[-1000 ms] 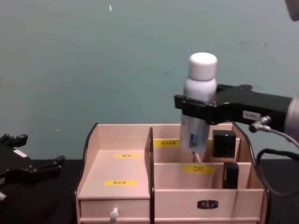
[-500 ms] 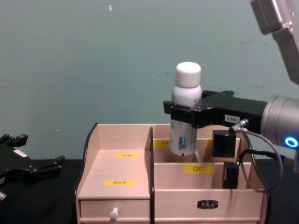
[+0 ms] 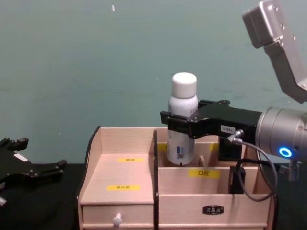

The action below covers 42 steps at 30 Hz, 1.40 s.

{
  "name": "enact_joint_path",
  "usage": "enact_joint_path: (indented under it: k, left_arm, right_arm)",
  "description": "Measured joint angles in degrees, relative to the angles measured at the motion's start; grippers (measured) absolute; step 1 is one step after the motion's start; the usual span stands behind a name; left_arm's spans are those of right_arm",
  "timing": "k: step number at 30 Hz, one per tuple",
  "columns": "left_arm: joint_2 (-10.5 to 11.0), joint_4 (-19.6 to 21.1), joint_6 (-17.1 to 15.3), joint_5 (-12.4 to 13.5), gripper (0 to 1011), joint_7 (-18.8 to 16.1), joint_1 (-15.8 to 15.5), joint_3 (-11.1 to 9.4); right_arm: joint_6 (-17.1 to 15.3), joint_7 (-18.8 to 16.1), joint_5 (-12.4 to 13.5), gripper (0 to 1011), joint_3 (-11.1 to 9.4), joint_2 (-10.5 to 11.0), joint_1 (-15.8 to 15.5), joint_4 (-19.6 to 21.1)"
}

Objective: Pick up the facial cleanser and watermelon frost from the table and place them into the tiered storage box.

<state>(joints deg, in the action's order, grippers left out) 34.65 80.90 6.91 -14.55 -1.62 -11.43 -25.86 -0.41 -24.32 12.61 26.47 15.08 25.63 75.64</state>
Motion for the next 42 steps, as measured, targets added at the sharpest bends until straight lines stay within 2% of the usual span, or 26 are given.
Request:
enact_joint_path:
  k: [22, 32, 42]
  left_arm:
    - [0.0, 0.0, 0.0, 0.0, 1010, 0.0, 0.0, 0.0]
    - [0.0, 0.0, 0.0, 0.0, 1010, 0.0, 0.0, 0.0]
    - [0.0, 0.0, 0.0, 0.0, 1010, 0.0, 0.0, 0.0]
  right_arm:
    - [1.0, -1.0, -0.6, 594, 0.0, -1.4, 2.1, -5.2]
    - [0.6, -1.7, 0.0, 594, 0.0, -2.1, 2.6, -7.4]
    - [0.3, -1.8, 0.2, 594, 0.0, -2.1, 2.7, -7.7]
